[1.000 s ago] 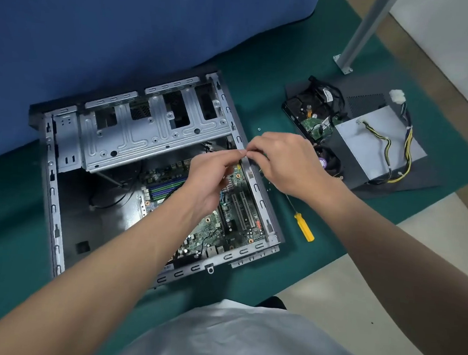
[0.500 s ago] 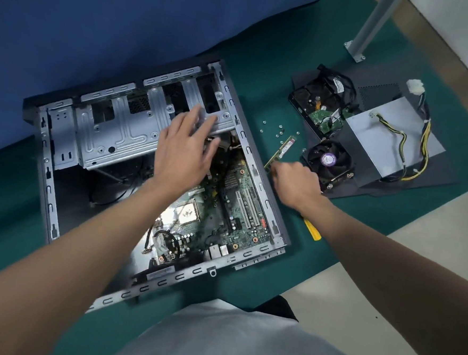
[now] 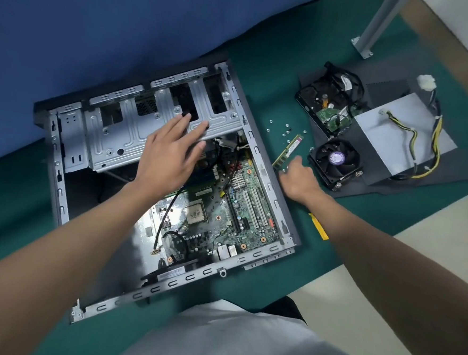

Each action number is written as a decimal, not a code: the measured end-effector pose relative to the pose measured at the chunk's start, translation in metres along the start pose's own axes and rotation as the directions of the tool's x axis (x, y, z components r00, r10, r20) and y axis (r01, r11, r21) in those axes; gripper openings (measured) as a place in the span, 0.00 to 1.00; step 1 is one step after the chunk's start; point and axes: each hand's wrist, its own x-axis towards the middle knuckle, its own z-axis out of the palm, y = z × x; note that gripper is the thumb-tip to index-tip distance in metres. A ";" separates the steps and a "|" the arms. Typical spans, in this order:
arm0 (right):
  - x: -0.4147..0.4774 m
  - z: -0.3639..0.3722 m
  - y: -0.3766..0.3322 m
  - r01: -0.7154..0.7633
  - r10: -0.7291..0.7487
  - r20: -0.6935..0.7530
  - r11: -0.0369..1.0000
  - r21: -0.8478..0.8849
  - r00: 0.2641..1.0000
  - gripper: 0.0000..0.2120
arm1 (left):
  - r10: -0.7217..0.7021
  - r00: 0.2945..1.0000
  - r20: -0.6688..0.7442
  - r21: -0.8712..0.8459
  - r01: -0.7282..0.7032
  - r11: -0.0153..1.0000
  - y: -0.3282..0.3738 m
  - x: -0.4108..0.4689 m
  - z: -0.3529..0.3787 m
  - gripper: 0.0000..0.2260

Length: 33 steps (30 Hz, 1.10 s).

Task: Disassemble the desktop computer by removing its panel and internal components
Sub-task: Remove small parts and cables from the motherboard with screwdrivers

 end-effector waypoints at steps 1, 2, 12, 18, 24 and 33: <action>-0.005 -0.004 0.004 -0.009 0.008 0.017 0.998 0.067 1.000 0.14 | -0.002 1.000 -0.005 0.001 0.002 1.000 0.001 0.000 0.000 0.22; -0.011 -0.006 0.009 -0.003 0.000 0.037 0.997 0.082 0.999 0.11 | -0.003 1.000 -0.007 0.000 0.003 1.000 0.002 -0.001 -0.001 0.22; -0.041 0.030 0.034 -0.008 -0.002 -0.123 0.996 -0.085 0.992 0.15 | -0.044 0.999 -0.021 -0.066 0.042 0.997 0.006 -0.023 -0.011 0.22; -0.039 0.039 0.031 0.129 -0.192 -0.174 0.939 -0.318 0.966 0.16 | -0.145 0.989 -0.043 -0.055 0.142 0.988 0.003 -0.055 -0.015 0.24; -0.054 0.031 0.034 0.026 -0.034 -0.193 0.999 -0.044 0.981 0.13 | -0.216 0.976 -0.023 -0.038 0.215 0.976 -0.004 -0.082 -0.020 0.25; -0.088 0.024 0.034 -0.016 0.128 -0.241 0.908 0.418 0.962 0.11 | -0.209 0.973 0.095 -0.125 0.220 0.968 -0.001 -0.114 -0.007 0.24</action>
